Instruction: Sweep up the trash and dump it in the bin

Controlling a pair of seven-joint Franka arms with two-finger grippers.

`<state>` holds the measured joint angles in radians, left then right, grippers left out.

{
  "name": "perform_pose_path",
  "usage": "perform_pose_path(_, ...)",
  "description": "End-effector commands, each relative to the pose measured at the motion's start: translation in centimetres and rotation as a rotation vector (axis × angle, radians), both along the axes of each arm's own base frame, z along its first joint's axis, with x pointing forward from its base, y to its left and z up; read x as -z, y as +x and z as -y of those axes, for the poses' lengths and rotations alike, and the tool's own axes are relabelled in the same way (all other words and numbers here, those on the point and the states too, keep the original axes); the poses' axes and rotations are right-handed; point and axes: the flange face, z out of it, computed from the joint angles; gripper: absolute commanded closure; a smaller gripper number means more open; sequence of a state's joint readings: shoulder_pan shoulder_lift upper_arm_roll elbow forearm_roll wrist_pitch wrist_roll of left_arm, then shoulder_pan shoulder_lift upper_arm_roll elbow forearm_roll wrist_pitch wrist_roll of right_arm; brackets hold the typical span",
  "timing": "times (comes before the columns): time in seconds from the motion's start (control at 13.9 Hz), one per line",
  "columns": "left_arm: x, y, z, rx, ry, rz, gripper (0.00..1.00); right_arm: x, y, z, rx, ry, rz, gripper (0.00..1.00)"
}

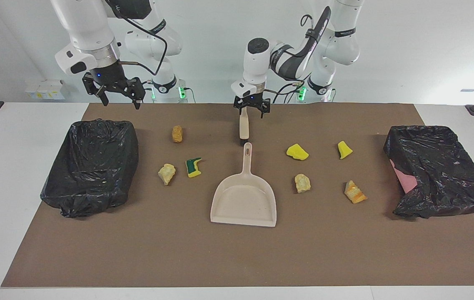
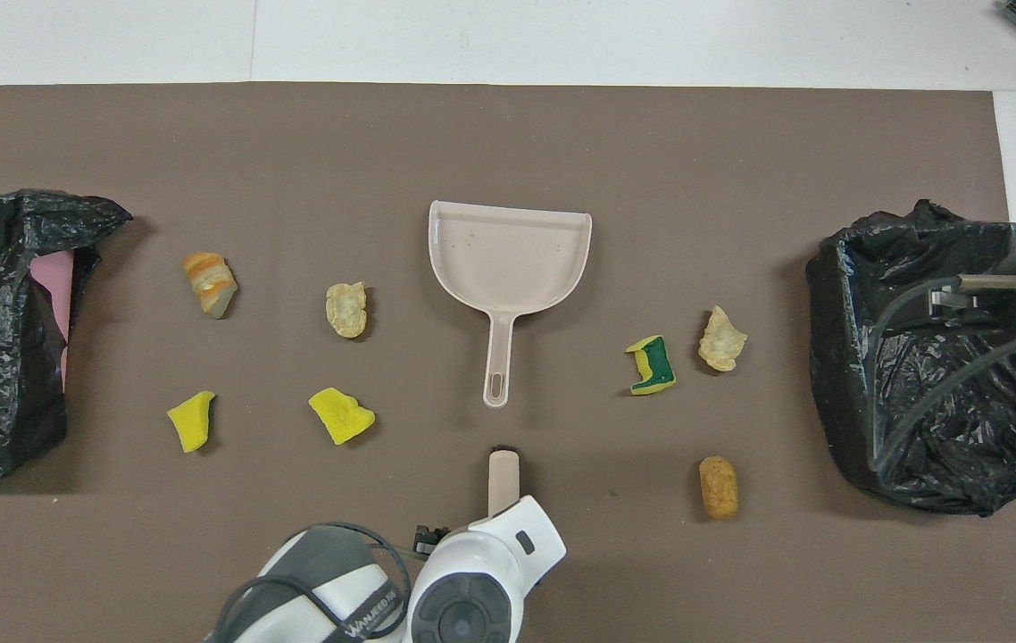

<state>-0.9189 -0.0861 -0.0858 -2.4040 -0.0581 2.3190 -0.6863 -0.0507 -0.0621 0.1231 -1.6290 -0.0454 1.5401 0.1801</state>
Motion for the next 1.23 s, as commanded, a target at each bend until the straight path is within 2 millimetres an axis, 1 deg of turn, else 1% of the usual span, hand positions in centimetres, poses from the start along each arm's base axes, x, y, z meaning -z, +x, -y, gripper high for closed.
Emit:
perform_pose_path(0.0,1.8,-3.8,1.6,0.0,0.003,-0.006,0.0,-0.1,0.1,0.1,0.017,0.017,0.044,0.0)
perform_pose_path(0.07,2.5,-5.2,2.4,-0.002,0.007,-0.008,0.0,0.0,0.2,0.1,0.019,0.017,0.046,0.0)
perform_pose_path(0.14,2.5,-5.7,2.5,-0.008,0.012,-0.01,0.0,0.0,0.3,0.1,0.019,0.019,0.047,0.0)
perform_pose_path(0.36,2.4,-5.7,2.5,-0.019,0.013,-0.011,0.0,0.0,0.4,0.1,0.018,0.02,0.058,0.0)
perform_pose_path(0.43,2.0,-5.7,2.6,-0.02,0.008,-0.008,0.0,0.1,0.5,0.1,0.018,0.02,0.057,0.0)
perform_pose_path(0.5,1.6,-5.6,2.4,-0.023,0.013,-0.011,0.02,0.3,0.7,0.1,0.021,0.021,0.057,0.0)
perform_pose_path(0.58,1.3,-5.5,2.3,-0.024,0.031,-0.02,0.07,0.7,1.0,0.0,0.019,0.022,0.063,0.0)
perform_pose_path(0.65,1.0,-5.4,2.2,-0.028,0.038,-0.024,0.14,0.9,1.2,-0.2,0.016,0.023,0.066,0.0)
perform_pose_path(0.72,0.8,-5.3,2.0,-0.031,0.043,-0.027,0.32,1.2,1.3,-0.3,0.014,0.023,0.061,0.0)
perform_pose_path(0.79,0.7,-5.2,1.8,-0.033,0.051,-0.031,0.77,1.5,1.4,-0.5,0.011,0.024,0.061,0.0)
perform_pose_path(0.86,0.8,-5.1,1.7,-0.033,0.059,-0.036,1.0,1.6,1.4,-0.9,0.004,0.024,0.064,0.0)
perform_pose_path(0.94,0.8,-5.0,1.4,-0.035,0.072,-0.043,1.0,1.9,1.3,-1.0,0.001,0.023,0.061,0.0)
perform_pose_path(1.01,0.2,-4.3,1.0,-0.045,0.071,-0.045,1.0,2.1,1.4,-1.4,0.0,0.023,0.058,0.0)
perform_pose_path(1.08,-0.5,-2.7,0.1,-0.079,0.073,-0.048,1.0,2.5,1.3,-1.5,0.006,0.023,0.052,0.0)
perform_pose_path(1.15,-1.3,-2.2,-0.4,-0.092,0.082,-0.054,1.0,3.3,1.4,-2.3,0.014,0.031,0.055,0.0)
